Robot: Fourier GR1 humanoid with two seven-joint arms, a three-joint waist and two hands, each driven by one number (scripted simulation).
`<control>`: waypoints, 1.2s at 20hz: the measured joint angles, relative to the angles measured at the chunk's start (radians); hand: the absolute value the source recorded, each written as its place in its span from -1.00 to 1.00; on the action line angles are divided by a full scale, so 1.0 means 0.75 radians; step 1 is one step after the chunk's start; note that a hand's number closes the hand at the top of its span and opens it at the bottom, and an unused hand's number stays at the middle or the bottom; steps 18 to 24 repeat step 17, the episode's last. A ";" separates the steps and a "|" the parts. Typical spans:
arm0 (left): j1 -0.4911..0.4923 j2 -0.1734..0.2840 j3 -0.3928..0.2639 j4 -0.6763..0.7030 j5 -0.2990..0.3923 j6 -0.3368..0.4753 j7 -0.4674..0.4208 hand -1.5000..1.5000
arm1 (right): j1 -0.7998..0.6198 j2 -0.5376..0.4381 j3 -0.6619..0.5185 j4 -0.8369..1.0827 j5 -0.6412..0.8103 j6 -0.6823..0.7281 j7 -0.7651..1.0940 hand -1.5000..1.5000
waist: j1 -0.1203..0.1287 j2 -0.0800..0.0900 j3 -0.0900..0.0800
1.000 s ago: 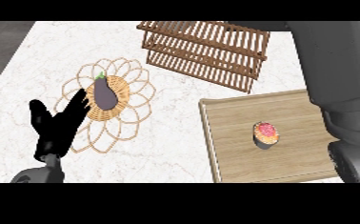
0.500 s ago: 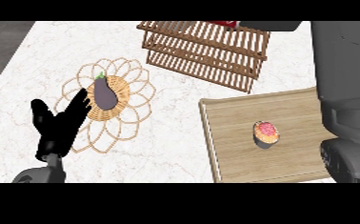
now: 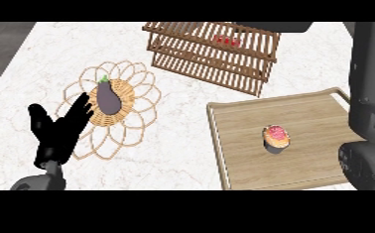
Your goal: Pick the can from the tray and place it in the tiered shelf
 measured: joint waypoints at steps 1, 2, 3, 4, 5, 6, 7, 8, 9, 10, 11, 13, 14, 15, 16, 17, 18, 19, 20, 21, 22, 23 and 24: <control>0.003 -0.004 0.000 -0.005 -0.001 0.006 0.007 0.00 | 0.016 -0.024 -0.008 -0.026 0.004 -0.007 0.009 -1.00 | -0.004 -0.001 0.000; 0.006 -0.008 -0.002 -0.005 -0.006 0.011 -0.002 0.00 | 0.020 -0.052 -0.016 -0.030 0.018 -0.021 0.019 -1.00 | -0.005 -0.001 0.000; 0.004 -0.005 0.002 -0.005 -0.003 0.008 0.008 0.00 | 0.030 -0.063 -0.019 -0.051 0.033 -0.043 0.042 -1.00 | -0.007 -0.002 0.000; 0.003 -0.009 0.000 -0.005 -0.009 0.015 0.007 0.00 | 0.031 -0.089 -0.032 -0.054 0.041 -0.056 0.061 -1.00 | -0.007 -0.002 0.000; 0.004 -0.012 -0.003 -0.009 -0.012 0.019 0.007 0.00 | 0.040 -0.112 -0.045 -0.060 0.044 -0.072 0.065 -1.00 | -0.007 -0.002 0.000; 0.007 -0.010 0.001 -0.002 -0.013 0.016 -0.003 0.00 | 0.060 -0.132 -0.066 -0.085 0.032 -0.077 0.073 -1.00 | -0.010 -0.002 0.001; 0.006 -0.009 0.000 -0.002 -0.017 0.018 0.001 0.00 | 0.090 -0.147 -0.087 -0.110 0.022 -0.090 0.071 -1.00 | -0.012 -0.003 0.001; 0.014 -0.010 -0.001 -0.013 -0.015 0.014 -0.002 0.00 | 0.113 -0.170 -0.110 -0.135 0.006 -0.091 0.078 -1.00 | -0.013 -0.003 0.001; 0.012 -0.013 -0.001 -0.005 -0.021 0.021 -0.003 0.00 | 0.135 -0.189 -0.128 -0.168 -0.010 -0.086 0.090 -1.00 | -0.017 -0.004 0.001; 0.013 -0.016 -0.003 -0.014 -0.024 0.026 0.003 0.00 | 0.159 -0.205 -0.144 -0.194 -0.026 -0.083 0.101 -1.00 | -0.016 -0.005 0.001; 0.016 -0.014 0.002 -0.007 -0.024 0.024 -0.006 0.00 | 0.195 -0.219 -0.167 -0.238 -0.053 -0.071 0.113 -1.00 | -0.020 -0.006 0.001; 0.019 -0.015 0.005 -0.011 -0.019 0.019 -0.011 0.00 | 0.246 -0.264 -0.210 -0.285 -0.116 -0.027 0.125 -1.00 | -0.020 -0.006 0.001; 0.014 -0.015 0.007 -0.013 -0.019 0.024 0.006 0.00 | 0.268 -0.294 -0.228 -0.314 -0.152 0.013 0.137 -1.00 | -0.021 -0.006 0.001; 0.016 -0.015 0.006 -0.017 -0.020 0.023 0.005 0.00 | 0.290 -0.321 -0.247 -0.346 -0.188 0.049 0.152 -1.00 | -0.022 -0.006 0.001; 0.015 -0.015 0.004 -0.024 -0.021 0.023 0.018 0.00 | 0.320 -0.341 -0.270 -0.371 -0.230 0.077 0.149 -1.00 | -0.022 -0.006 0.000; 0.015 -0.019 0.000 -0.026 -0.027 0.028 0.017 0.00 | 0.335 -0.375 -0.289 -0.376 -0.266 0.111 0.150 -1.00 | -0.020 -0.005 0.000; 0.015 -0.019 0.000 -0.026 -0.027 0.028 0.017 0.00 | 0.335 -0.375 -0.289 -0.376 -0.266 0.111 0.150 -1.00 | -0.020 -0.005 0.000; 0.015 -0.019 0.000 -0.026 -0.027 0.028 0.017 0.00 | 0.335 -0.375 -0.289 -0.376 -0.266 0.111 0.150 -1.00 | -0.020 -0.005 0.000; 0.015 -0.019 0.000 -0.026 -0.027 0.028 0.017 0.00 | 0.335 -0.375 -0.289 -0.376 -0.266 0.111 0.150 -1.00 | -0.020 -0.005 0.000; 0.015 -0.019 0.000 -0.026 -0.027 0.028 0.017 0.00 | 0.335 -0.375 -0.289 -0.376 -0.266 0.111 0.150 -1.00 | -0.020 -0.005 0.000; 0.015 -0.019 0.000 -0.026 -0.027 0.028 0.017 0.00 | 0.335 -0.375 -0.289 -0.376 -0.266 0.111 0.150 -1.00 | -0.020 -0.005 0.000; 0.015 -0.019 0.000 -0.026 -0.027 0.028 0.017 0.00 | 0.335 -0.375 -0.289 -0.376 -0.266 0.111 0.150 -1.00 | -0.020 -0.005 0.000; 0.015 -0.019 0.000 -0.026 -0.027 0.028 0.017 0.00 | 0.335 -0.375 -0.289 -0.376 -0.266 0.111 0.150 -1.00 | -0.020 -0.005 0.000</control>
